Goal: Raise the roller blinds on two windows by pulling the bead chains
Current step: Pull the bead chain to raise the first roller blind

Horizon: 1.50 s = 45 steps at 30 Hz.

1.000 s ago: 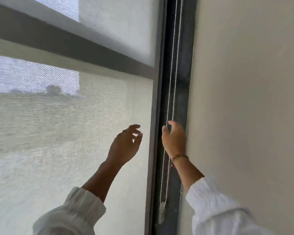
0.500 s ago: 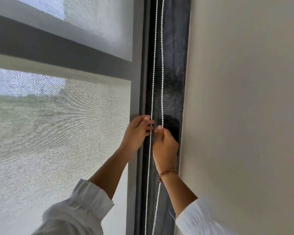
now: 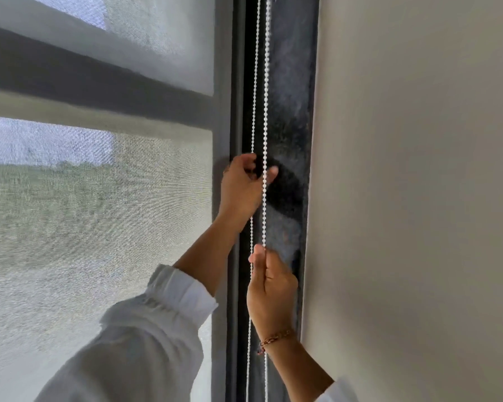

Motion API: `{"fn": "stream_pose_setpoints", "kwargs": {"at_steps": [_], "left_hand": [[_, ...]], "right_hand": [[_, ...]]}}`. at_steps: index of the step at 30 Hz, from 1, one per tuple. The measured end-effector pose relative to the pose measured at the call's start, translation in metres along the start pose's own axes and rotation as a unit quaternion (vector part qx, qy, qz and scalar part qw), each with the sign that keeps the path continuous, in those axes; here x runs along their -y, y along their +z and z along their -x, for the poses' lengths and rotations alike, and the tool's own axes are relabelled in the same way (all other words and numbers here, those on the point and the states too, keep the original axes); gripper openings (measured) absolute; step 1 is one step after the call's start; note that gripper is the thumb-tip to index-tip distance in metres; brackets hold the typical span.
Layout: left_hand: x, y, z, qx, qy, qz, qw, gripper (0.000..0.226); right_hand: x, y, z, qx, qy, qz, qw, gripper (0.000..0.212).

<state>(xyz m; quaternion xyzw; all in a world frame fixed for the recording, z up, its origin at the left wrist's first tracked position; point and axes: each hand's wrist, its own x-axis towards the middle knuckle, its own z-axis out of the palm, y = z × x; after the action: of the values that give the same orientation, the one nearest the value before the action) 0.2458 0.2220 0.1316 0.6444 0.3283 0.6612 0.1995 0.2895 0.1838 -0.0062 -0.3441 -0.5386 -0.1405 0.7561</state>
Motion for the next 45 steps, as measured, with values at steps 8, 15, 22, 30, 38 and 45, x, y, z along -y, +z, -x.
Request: {"fn": "stream_pose_setpoints", "kwargs": {"at_steps": [8,15,22,30,38,45], "left_hand": [[0.003,-0.005,0.004,-0.056,0.028,-0.141,0.988,0.033],[-0.012,-0.022,0.040,-0.034,0.020,-0.043,0.998,0.030],[-0.023,-0.041,0.082,-0.007,0.112,0.007,0.994,0.036],[-0.031,-0.055,0.137,0.043,0.151,-0.003,0.988,0.041],[-0.081,-0.037,0.184,0.034,0.167,-0.059,0.984,0.038],[-0.121,-0.013,0.212,-0.008,0.170,-0.073,0.983,0.033]], "right_hand": [[0.028,-0.004,0.009,-0.031,0.026,-0.006,0.999,0.066],[0.040,-0.013,0.006,-0.057,0.062,-0.012,0.996,0.063],[0.054,-0.025,-0.011,-0.094,0.182,-0.027,0.978,0.023],[0.109,-0.052,-0.067,-0.077,0.149,-0.185,0.968,0.025],[0.163,-0.086,-0.152,0.196,0.313,-0.507,0.779,0.026],[0.157,-0.114,-0.154,0.152,0.290,-0.342,0.881,0.027]]}}
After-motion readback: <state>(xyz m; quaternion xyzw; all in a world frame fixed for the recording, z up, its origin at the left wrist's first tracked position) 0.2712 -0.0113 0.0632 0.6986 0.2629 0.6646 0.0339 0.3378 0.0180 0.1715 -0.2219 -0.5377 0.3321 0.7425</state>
